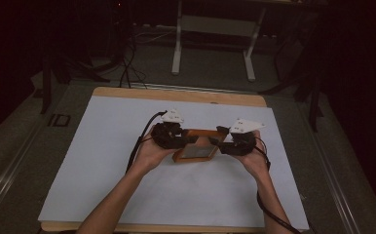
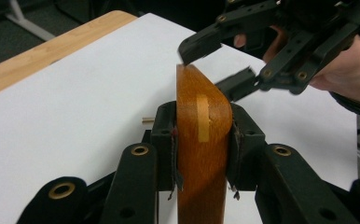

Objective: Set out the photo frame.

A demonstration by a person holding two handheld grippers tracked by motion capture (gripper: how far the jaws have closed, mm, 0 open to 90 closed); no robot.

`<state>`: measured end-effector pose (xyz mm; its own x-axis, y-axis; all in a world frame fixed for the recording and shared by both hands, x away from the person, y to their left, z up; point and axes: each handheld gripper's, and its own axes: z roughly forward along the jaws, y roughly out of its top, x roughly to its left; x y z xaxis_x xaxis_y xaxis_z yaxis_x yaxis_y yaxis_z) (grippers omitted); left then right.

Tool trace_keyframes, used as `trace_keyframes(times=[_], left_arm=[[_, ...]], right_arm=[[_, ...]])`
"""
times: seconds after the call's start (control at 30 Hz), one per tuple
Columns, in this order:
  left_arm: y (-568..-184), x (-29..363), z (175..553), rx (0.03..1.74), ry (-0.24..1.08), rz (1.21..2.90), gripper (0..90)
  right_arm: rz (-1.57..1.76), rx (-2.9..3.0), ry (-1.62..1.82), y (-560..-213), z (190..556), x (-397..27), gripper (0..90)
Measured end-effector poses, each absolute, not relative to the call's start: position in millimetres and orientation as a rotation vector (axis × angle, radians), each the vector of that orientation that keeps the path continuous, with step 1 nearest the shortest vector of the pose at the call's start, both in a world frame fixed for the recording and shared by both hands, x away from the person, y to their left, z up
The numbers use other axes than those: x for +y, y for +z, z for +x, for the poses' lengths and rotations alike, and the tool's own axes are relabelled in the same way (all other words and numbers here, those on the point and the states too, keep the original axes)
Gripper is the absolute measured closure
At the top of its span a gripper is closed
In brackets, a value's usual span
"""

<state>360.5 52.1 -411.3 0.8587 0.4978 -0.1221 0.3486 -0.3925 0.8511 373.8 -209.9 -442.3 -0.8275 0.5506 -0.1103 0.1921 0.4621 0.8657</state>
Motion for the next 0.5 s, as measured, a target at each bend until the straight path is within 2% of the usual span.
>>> trace_keyframes(times=[0.5], left_arm=[[-396.2,40.2,364.3,0.51,0.187,2.071,68.9]], right_arm=[[0.45,2.427,1.388,-437.1,371.6,-186.8,33.1]])
